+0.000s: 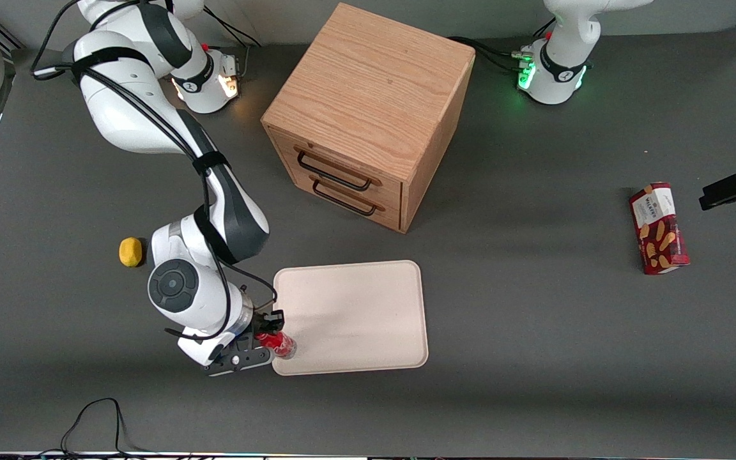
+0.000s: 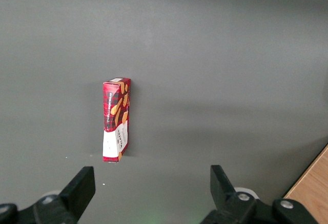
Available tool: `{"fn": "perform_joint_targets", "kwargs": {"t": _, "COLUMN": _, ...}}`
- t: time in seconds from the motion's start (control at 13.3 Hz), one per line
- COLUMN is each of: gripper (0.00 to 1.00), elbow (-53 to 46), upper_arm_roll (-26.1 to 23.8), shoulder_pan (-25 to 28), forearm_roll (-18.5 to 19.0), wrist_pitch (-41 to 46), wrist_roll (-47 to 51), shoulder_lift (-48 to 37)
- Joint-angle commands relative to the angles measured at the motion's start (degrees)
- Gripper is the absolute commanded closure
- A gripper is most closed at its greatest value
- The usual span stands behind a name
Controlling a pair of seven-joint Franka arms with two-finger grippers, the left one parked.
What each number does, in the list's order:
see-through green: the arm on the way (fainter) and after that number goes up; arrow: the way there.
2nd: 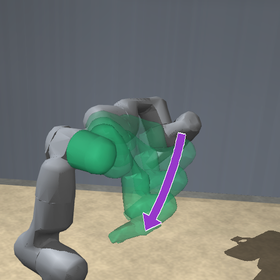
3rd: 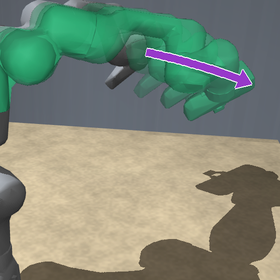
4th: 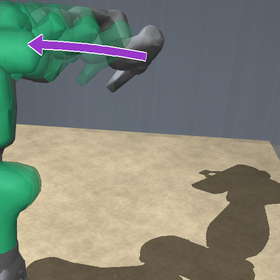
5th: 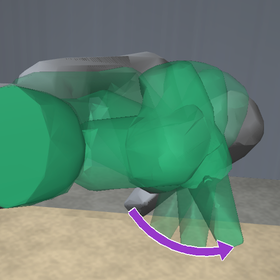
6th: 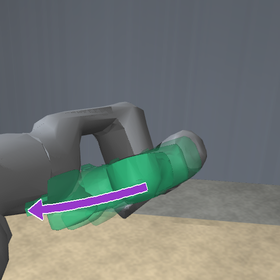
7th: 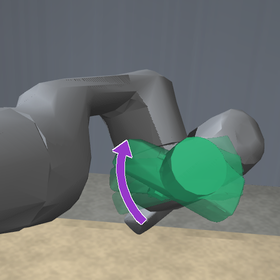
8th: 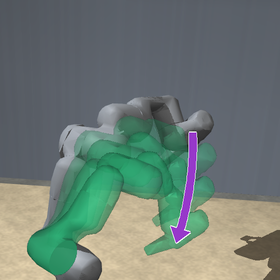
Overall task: Place coke bottle on tray
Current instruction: 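Lower the bottle upright onto the tray and open the right gripper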
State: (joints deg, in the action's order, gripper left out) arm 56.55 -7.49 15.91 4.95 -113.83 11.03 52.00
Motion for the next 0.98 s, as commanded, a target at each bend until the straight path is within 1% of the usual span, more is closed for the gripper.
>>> {"fn": "perform_joint_targets", "kwargs": {"t": 0.0, "gripper": 0.97, "elbow": -1.2, "upper_arm_roll": -0.4, "shoulder_pan": 0.2, "forearm_roll": 0.6, "wrist_pitch": -2.3, "wrist_roll": -0.2, "shoulder_lift": 1.4}}
{"fn": "perform_joint_targets", "kwargs": {"t": 0.08, "gripper": 0.81, "elbow": -1.1, "upper_arm_roll": -0.4, "shoulder_pan": 0.2, "forearm_roll": 0.6, "wrist_pitch": -2.4, "wrist_roll": -0.2, "shoulder_lift": 1.4}}
{"fn": "perform_joint_targets", "kwargs": {"t": 0.23, "gripper": 0.01, "elbow": -0.6, "upper_arm_roll": -0.4, "shoulder_pan": 0.2, "forearm_roll": 0.7, "wrist_pitch": -2.5, "wrist_roll": 0.8, "shoulder_lift": 1.2}}
{"fn": "perform_joint_targets", "kwargs": {"t": 0.45, "gripper": 0.00, "elbow": -0.4, "upper_arm_roll": -0.4, "shoulder_pan": 0.0, "forearm_roll": 0.7, "wrist_pitch": -2.4, "wrist_roll": 1.0, "shoulder_lift": 0.0}}
{"fn": "perform_joint_targets", "kwargs": {"t": 0.6, "gripper": 0.00, "elbow": 1.4, "upper_arm_roll": -0.3, "shoulder_pan": -0.1, "forearm_roll": 0.2, "wrist_pitch": -1.3, "wrist_roll": 1.4, "shoulder_lift": -3.2}}
{"fn": "perform_joint_targets", "kwargs": {"t": 0.75, "gripper": 0.00, "elbow": 11.9, "upper_arm_roll": 0.5, "shoulder_pan": -0.5, "forearm_roll": -0.2, "wrist_pitch": -0.4, "wrist_roll": 1.7, "shoulder_lift": -13.0}}
{"fn": "perform_joint_targets", "kwargs": {"t": 0.83, "gripper": 0.00, "elbow": 18.8, "upper_arm_roll": 0.8, "shoulder_pan": -2.0, "forearm_roll": -0.5, "wrist_pitch": -0.7, "wrist_roll": 1.7, "shoulder_lift": -19.2}}
{"fn": "perform_joint_targets", "kwargs": {"t": 0.9, "gripper": 0.00, "elbow": 25.5, "upper_arm_roll": 1.0, "shoulder_pan": -3.7, "forearm_roll": -2.6, "wrist_pitch": -0.7, "wrist_roll": 1.7, "shoulder_lift": -25.4}}
